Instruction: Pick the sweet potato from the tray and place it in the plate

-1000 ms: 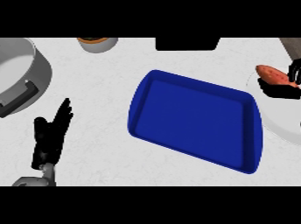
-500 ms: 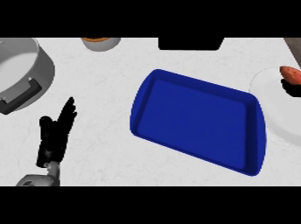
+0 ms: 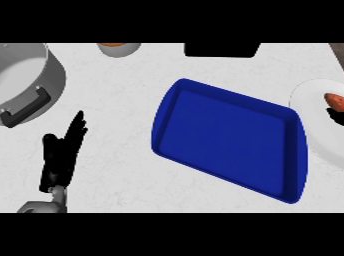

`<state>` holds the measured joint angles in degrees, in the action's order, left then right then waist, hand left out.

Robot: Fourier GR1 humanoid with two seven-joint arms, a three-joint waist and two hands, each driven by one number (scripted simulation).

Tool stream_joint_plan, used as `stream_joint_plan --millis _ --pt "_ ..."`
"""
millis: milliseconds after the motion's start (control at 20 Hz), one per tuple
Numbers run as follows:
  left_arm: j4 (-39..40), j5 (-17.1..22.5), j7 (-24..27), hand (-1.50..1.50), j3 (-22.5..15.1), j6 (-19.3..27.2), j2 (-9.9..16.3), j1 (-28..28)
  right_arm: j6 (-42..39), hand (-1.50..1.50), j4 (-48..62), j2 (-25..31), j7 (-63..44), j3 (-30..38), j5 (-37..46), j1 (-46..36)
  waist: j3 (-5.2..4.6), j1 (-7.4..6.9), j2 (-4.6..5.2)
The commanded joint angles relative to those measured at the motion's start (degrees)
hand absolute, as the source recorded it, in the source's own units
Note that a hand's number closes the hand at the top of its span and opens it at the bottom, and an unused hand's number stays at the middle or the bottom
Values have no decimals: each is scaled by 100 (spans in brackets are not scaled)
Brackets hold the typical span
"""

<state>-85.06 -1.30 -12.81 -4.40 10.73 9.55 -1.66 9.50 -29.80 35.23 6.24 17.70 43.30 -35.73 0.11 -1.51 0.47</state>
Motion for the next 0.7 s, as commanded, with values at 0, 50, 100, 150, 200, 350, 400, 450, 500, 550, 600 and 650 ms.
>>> stream_joint_plan --millis 0,50,100,150,200,350,400,450,500,550,600,650 --pt "272 75 89 0 102 -126 31 -174 -716 150 779 159 232 -122 74 -72 1 -12 32" --pt "400 -54 184 0 74 12 -66 -344 -851 150 959 403 308 -76 86 -163 1 11 29" --pt "333 19 207 0 72 -98 -27 -155 -814 -150 1245 365 300 -69 130 -356 6 -76 46" --pt "-181 -91 -228 0 -133 87 -167 -103 -732 -150 1403 360 528 11 74 -219 14 -96 37" --pt "-8 -20 -118 0 -121 -114 -106 -162 -794 -150 1508 308 415 -122 218 -453 10 -90 38" --pt "161 -101 -1 0 -18 7 -123 -149 -972 -150 1592 526 1513 53 -8 -247 9 -28 27" --pt "454 -26 287 0 75 -42 -157 -265 -1137 -150 1513 564 1755 191 -193 -264 6 14 25" --pt "-19 38 175 0 64 -176 18 139 -1160 -150 1400 474 1697 255 -287 -480 6 -36 2" --pt "263 -68 292 0 19 5 -163 24 -1246 -150 1295 516 2092 516 -593 -408 6 37 -1" --pt "91 -61 -265 0 118 56 -51 -341 -1294 -150 1275 495 2248 638 -737 -431 11 61 -7" --pt "45 35 -27 0 83 -101 -29 -26 -1301 -150 1257 379 2494 975 -1107 -389 15 63 -22" --pt "76 150 119 0 240 -149 46 92 -1287 -150 1284 400 2498 1249 -1372 -449 15 37 -16"
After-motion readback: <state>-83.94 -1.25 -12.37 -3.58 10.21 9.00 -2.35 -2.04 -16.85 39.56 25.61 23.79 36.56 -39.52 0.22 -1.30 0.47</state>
